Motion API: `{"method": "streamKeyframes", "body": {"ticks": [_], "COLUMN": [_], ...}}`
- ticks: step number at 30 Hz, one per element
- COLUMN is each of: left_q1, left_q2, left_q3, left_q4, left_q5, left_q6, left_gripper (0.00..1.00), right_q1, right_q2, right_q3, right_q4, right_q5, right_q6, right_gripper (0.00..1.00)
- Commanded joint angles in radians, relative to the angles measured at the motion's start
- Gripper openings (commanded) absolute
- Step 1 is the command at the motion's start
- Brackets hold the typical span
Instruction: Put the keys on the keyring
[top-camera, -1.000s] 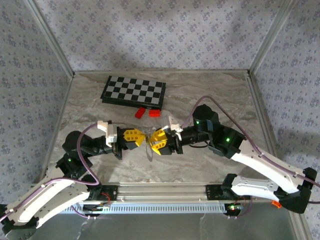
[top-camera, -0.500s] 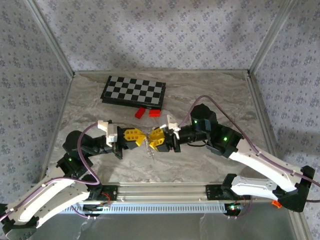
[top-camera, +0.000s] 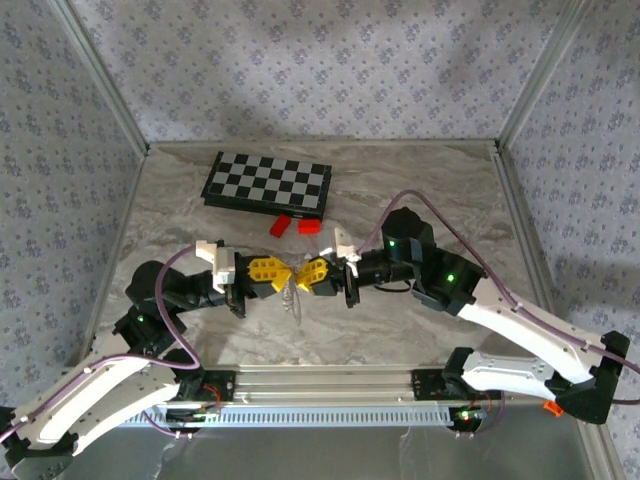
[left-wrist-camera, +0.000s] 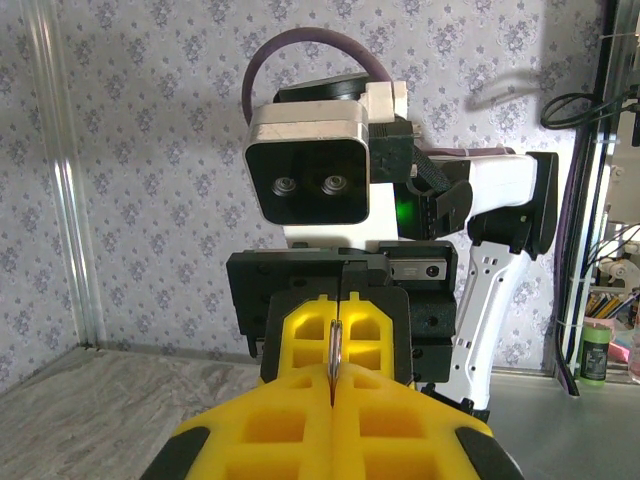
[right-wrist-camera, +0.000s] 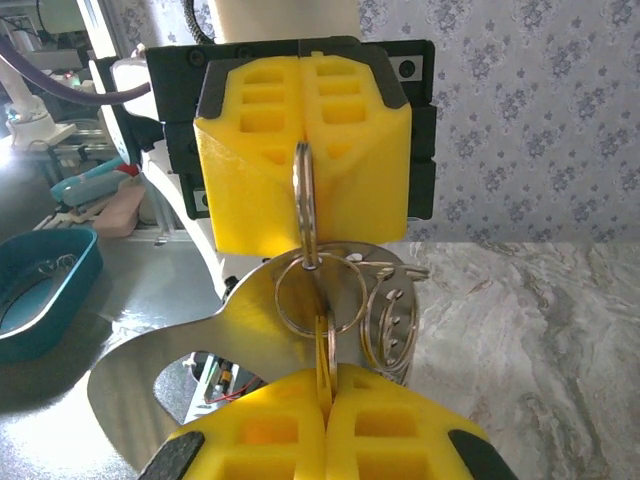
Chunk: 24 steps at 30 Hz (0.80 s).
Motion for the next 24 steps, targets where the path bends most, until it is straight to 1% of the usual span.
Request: {"method": "streamKeyframes", "body": {"ticks": [1,9,16,19,24], "left_q1": [-0.005,-0.005,-0.005,-0.005,-0.004], "left_q2": [0.000,0.025,0.037,0.031,0.023], "left_q3": [0.011,0.006,0.015,0.020,0.045], "left_q4": [0.027,0.023,-0.014,-0.047,-0.151], "left_q5": [-0.001,0.000,0.006,0.006,0.007], "left_q6": [0.004,-0.005,0.001,0.010,0.041], "left_gripper": [0.00,0.00,0.00,0.00,0.00], "right_q1": [-0.009,-0.013,-0.021,-0.028,-0.034], "right_q2": [-0.031,-0.054,-0.064,-0.070,-0.073], "right_q3": [0.004,0.009,0.013,0.021,0.049], "right_q4": [-0.001,-0.029,-0.046,-0.063,-0.122], "right_q5": [0.026,0.058,0.084,0.102,0.131], "right_q6": [-0.020,-0.042,-0.051,-0.059,-0.091], "right_gripper": [0.00,0.00,0.00,0.00,0.00]}}
